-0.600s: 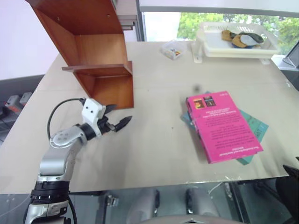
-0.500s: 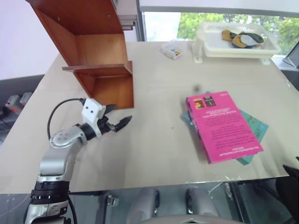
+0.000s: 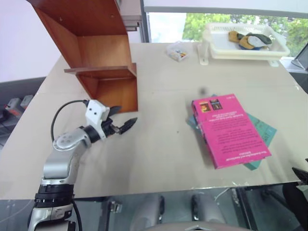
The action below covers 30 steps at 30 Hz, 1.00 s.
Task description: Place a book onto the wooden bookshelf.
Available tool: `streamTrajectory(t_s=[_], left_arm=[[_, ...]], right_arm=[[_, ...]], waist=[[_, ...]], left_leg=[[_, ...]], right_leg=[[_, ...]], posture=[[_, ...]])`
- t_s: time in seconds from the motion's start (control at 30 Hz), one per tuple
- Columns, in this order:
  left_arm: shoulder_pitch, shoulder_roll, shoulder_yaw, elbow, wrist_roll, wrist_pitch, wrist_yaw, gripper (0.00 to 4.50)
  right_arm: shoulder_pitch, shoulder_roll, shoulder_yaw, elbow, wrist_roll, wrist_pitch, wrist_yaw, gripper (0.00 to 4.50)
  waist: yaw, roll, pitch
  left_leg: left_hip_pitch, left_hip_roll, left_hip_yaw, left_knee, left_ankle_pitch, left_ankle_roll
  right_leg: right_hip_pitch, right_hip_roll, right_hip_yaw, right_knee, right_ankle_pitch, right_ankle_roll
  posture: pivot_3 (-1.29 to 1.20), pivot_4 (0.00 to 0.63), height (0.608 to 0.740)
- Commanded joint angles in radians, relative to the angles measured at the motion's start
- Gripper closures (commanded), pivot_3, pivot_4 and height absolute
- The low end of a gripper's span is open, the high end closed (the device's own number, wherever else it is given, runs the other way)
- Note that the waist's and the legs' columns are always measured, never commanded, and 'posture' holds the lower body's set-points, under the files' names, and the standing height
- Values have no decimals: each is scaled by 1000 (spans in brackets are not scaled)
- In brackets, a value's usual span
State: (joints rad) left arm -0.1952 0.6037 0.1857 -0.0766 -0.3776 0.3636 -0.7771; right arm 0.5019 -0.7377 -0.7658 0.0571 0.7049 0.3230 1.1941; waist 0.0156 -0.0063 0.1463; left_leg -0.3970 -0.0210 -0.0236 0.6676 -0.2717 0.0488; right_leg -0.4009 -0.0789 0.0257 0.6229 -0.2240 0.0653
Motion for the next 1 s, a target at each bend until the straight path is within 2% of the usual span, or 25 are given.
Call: streamTrajectory(t_s=[0.03, 0.47, 0.6, 0.83, 0.87, 0.93, 1.0], left_arm=[[1, 8, 4, -47, -20, 4, -9, 21], [11, 6, 10, -60, -42, 5, -39, 21], [12, -1, -14, -76, -69, 14, -83, 21], [11, -3, -55, -125, -113, 36, -136, 21], [10, -1, -55, -127, -115, 37, -137, 21], [7, 9, -53, -128, -122, 36, -151, 21], [6, 20, -43, -132, -134, 38, -166, 21]], right_arm=[[4, -1, -50, -9, 18, -15, 6, 0], [13, 3, -74, -16, 47, -23, 42, 0], [10, 3, -131, -40, 146, 16, 98, 0], [21, -9, -158, -33, 139, -6, 137, 0], [11, -10, -150, -20, 103, -37, 116, 0], [-62, -9, -100, 35, -59, -120, -83, 0], [-132, 17, -61, 51, -159, -196, -210, 0]], waist=[[0, 0, 0], [0, 0, 0], [0, 0, 0], [-1, 0, 0], [-1, 0, 0], [-2, 0, 0], [-4, -1, 0]], left_leg=[[0, 0, 0, 0, 0, 0], [0, 0, 0, 0, 0, 0], [0, 0, 0, 0, 0, 0], [0, 0, 0, 0, 0, 0], [0, 0, 0, 0, 0, 0], [0, 0, 0, 0, 0, 0], [0, 0, 1, 0, 0, 0]], right_leg=[[0, 0, 0, 0, 0, 0], [0, 0, 0, 0, 0, 0], [0, 0, 0, 0, 0, 0], [0, 0, 0, 0, 0, 0], [0, 0, 0, 0, 0, 0], [0, 0, 0, 0, 0, 0], [0, 0, 1, 0, 0, 0]], posture=[[0, 150, 740], [0, 150, 740], [0, 150, 740], [0, 150, 740], [0, 150, 740], [0, 150, 740], [0, 150, 740]])
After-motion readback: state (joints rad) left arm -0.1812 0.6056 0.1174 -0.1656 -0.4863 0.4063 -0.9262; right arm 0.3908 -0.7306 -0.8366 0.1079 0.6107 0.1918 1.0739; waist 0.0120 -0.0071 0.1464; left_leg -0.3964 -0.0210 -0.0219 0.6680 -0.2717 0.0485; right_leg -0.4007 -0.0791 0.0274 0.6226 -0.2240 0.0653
